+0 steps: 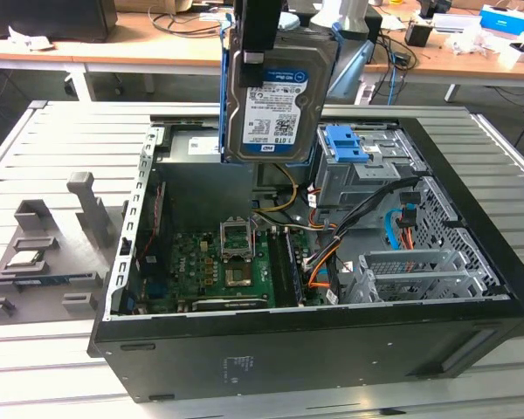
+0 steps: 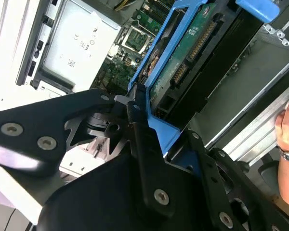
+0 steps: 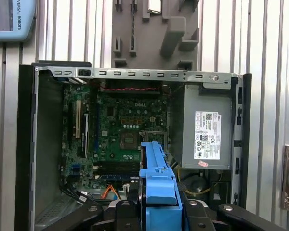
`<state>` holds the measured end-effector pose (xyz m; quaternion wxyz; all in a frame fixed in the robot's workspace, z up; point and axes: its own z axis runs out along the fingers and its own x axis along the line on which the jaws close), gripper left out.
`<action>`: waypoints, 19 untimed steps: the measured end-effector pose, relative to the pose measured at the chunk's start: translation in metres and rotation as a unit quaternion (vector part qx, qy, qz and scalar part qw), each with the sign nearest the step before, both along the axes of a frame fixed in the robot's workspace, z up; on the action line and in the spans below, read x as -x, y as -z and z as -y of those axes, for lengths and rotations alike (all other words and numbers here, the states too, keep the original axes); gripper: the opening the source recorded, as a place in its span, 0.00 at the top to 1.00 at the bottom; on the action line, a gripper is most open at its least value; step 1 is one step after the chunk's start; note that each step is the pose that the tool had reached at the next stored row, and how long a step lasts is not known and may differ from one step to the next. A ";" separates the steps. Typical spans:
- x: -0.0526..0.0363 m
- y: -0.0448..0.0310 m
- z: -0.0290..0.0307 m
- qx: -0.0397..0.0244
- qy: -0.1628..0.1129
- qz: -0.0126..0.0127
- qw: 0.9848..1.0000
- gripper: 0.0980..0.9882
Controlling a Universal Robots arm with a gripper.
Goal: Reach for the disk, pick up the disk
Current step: 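Pick up the disk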
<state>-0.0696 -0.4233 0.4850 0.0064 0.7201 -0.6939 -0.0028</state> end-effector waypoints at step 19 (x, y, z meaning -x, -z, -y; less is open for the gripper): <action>0.0000 0.0007 0.0465 0.000 0.000 0.000 1.000 0.69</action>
